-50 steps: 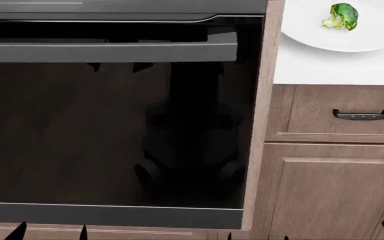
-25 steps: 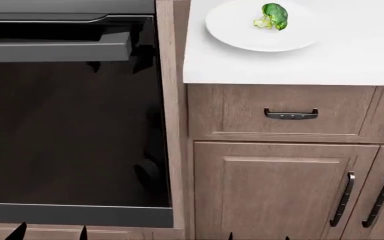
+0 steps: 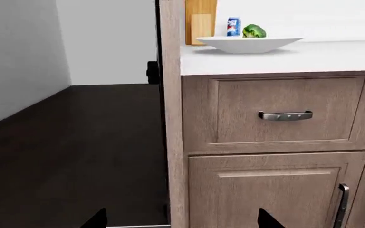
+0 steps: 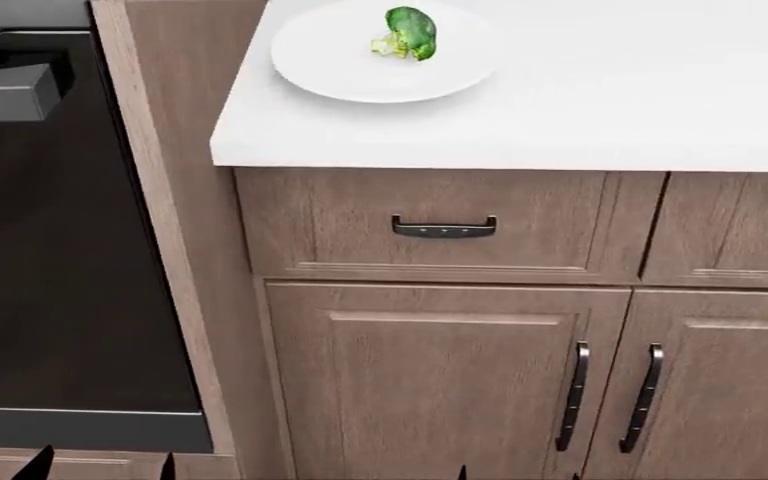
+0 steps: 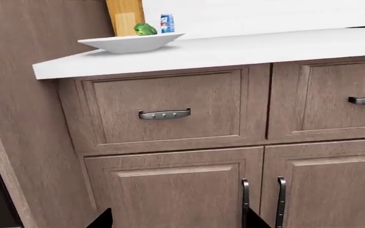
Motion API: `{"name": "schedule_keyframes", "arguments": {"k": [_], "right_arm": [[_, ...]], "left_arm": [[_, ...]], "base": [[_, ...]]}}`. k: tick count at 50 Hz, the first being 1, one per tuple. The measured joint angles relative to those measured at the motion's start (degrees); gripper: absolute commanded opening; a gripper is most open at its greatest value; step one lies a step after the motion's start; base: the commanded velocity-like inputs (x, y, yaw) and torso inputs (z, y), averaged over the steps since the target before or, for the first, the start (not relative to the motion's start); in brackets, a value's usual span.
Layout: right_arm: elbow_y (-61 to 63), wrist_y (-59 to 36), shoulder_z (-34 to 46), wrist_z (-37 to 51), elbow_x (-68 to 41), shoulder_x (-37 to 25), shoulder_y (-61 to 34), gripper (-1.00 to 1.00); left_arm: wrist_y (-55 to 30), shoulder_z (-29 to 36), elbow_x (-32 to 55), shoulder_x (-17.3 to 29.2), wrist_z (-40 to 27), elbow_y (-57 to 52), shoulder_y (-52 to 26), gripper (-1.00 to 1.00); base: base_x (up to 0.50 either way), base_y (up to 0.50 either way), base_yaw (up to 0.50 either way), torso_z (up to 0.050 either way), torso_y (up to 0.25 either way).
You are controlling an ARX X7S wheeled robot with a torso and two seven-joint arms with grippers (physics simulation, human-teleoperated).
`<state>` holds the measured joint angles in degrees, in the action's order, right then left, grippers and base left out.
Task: Pick the broccoli from the counter and place it in the microwave.
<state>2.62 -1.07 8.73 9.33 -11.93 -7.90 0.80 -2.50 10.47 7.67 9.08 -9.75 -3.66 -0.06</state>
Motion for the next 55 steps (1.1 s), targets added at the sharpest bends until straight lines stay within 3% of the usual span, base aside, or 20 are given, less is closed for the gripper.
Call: {"name": "schedule_keyframes", "arguments": {"k": [23, 47, 55], "right_arm": [[0.42, 0.17, 1.06, 1.04, -1.13, -1.05, 0.12, 1.00], [0.77, 0.02, 2.96, 2.29, -0.03, -2.38, 0.13, 1.00], [9.32, -8.11, 3.08, 3.33, -1.30, -4.68, -0.63, 1.00]], "left_arm": [[0.16, 1.10, 0.84, 0.90, -1.11, -0.20, 0.04, 1.00], [-0.10, 1.80, 1.92, 1.81, -2.20, -1.19, 0.21, 1.00], [-6.54, -0.35, 5.34, 3.74, -3.77, -9.51, -0.63, 1.00]], "base": [[0.00, -0.49, 0.00, 0.000, 0.000], [0.00, 0.00, 0.00, 0.000, 0.000], [0.00, 0.00, 0.00, 0.000, 0.000]]}}
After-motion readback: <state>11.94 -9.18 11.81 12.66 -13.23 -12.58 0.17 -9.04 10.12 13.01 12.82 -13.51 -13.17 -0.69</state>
